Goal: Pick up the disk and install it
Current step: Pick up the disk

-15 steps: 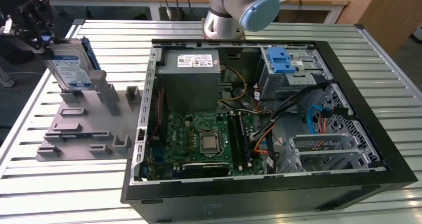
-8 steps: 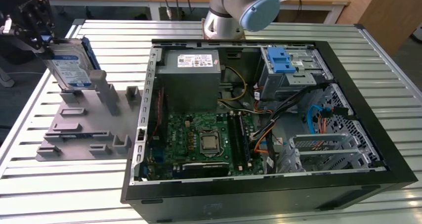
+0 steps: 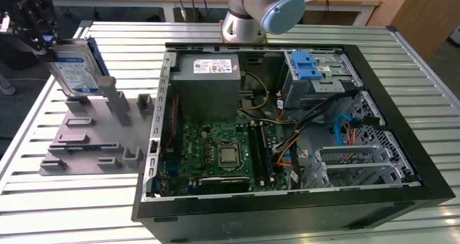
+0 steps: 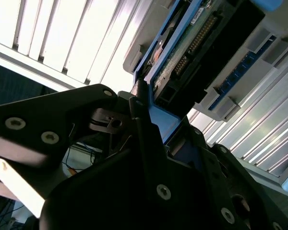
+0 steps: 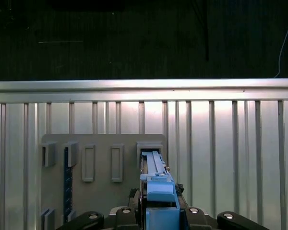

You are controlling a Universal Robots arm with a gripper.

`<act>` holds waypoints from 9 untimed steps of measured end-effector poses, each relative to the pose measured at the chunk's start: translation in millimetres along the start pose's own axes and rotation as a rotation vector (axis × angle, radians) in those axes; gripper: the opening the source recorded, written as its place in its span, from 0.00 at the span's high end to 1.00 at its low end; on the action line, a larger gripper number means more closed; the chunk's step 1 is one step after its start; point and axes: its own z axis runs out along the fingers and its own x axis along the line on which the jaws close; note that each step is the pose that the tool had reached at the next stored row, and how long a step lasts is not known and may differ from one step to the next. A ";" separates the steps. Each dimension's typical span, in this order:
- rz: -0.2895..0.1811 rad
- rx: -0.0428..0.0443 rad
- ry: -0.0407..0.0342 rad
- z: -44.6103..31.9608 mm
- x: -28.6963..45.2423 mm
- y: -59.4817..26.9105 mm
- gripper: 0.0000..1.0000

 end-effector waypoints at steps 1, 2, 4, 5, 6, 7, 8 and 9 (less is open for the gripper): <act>0.000 0.0001 -0.0001 -0.8 0.0 0.0 0.64; 0.000 0.0002 -0.0001 -1.4 0.0 0.0 0.64; 0.000 0.0000 -0.0001 -3.0 0.0 0.1 0.64; 0.000 0.0000 -0.0001 -3.7 0.0 0.1 0.64; 0.000 0.0001 -0.0001 -4.4 0.0 0.1 0.64; 0.000 0.0000 -0.0001 -4.9 0.0 0.1 0.64; 0.000 0.0002 -0.0001 -5.2 0.0 0.1 0.64; 0.000 0.0003 -0.0002 -5.3 -0.1 0.1 0.64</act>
